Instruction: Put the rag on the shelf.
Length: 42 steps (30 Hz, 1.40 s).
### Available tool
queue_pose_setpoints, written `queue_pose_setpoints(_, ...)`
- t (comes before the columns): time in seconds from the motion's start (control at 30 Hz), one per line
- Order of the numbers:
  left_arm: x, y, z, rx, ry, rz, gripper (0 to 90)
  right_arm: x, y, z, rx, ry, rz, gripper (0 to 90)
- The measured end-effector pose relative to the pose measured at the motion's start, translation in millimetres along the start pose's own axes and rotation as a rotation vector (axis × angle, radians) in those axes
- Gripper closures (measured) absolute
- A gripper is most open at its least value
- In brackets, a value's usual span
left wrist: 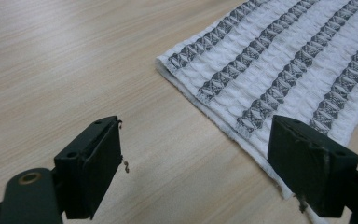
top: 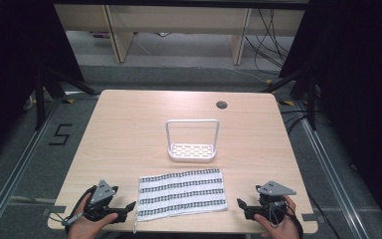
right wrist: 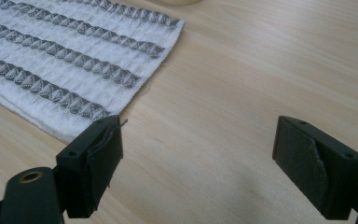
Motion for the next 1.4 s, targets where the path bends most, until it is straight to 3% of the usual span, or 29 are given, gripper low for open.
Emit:
queue_pose_setpoints(0.1,-0.3,0.2,0.7,0.003,0.004,0.002,16.5,0.1,-1.7,-0.5,-0.018,0.005,-0.035,15.9)
queue_pose_setpoints(0.17,-1.2,1.4,1.7,0.007,0.012,-0.006,15.5,-1.2,-2.2,-1.0,-0.003,-0.008,0.006,15.8)
queue_pose_setpoints(0.27,-1.4,3.6,4.5,-0.001,0.017,-0.018,15.2,-1.7,-2.0,-0.8,0.014,0.005,-0.011,15.8)
queue_pose_setpoints(0.37,-2.9,6.3,7.5,0.014,0.025,-0.037,14.8,-0.6,-4.8,-0.4,-0.009,-0.002,-0.014,15.8)
queue_pose_setpoints(0.47,-6.9,9.7,11.5,0.037,0.053,-0.031,14.8,-0.1,-5.5,0.7,0.010,0.004,-0.012,15.8)
queue_pose_setpoints(0.5,-6.4,8.8,11.7,0.013,0.036,-0.046,14.8,0.2,-7.5,0.6,0.005,0.000,-0.003,15.9)
queue_pose_setpoints(0.53,-7.1,9.5,12.6,0.018,0.034,-0.044,14.9,0.0,-10.8,0.9,-0.008,-0.001,0.000,16.0)
queue_pose_setpoints(0.57,-10.3,12.6,15.2,0.050,0.065,-0.047,14.9,0.0,-10.8,0.9,-0.008,-0.001,0.000,16.0)
queue_pose_setpoints(0.6,-10.0,12.5,16.4,0.030,0.038,-0.057,15.1,-0.2,-10.6,2.0,0.017,0.005,0.003,16.7)
queue_pose_setpoints(0.67,-11.7,14.9,18.6,0.024,0.031,-0.074,15.5,-0.6,-13.1,3.0,0.005,0.016,0.014,18.4)
queue_pose_setpoints(1.03,-28.9,28.2,35.1,0.001,0.034,-0.125,21.4,-2.3,-23.1,5.5,0.032,0.008,0.033,23.1)
queue_pose_setpoints(1.17,-42.4,36.8,49.0,-0.007,0.049,-0.159,22.9,-2.9,-28.4,6.4,0.042,0.010,0.047,24.5)
queue_pose_setpoints(1.2,-45.6,39.1,52.6,-0.027,0.035,-0.171,23.9,-4.2,-29.0,7.3,0.060,0.023,0.054,25.0)
queue_pose_setpoints(1.3,-56.9,46.9,60.5,-0.035,0.030,-0.199,24.9,-3.7,-33.8,7.1,0.051,0.008,0.058,26.0)
queue_pose_setpoints(1.4,-70.9,54.0,67.4,-0.057,0.003,-0.223,25.7,-5.5,-36.5,7.2,0.079,0.006,0.063,28.2)
Point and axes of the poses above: each handheld gripper's, and its own axes: x roughly backward along the jaws, z roughly out of its top, y roughly to its right, the point moved 7 cm from there along -x, roughly forward along the jaws, and after that the axes turned 13 degrees about y, right-handed, at the moved point
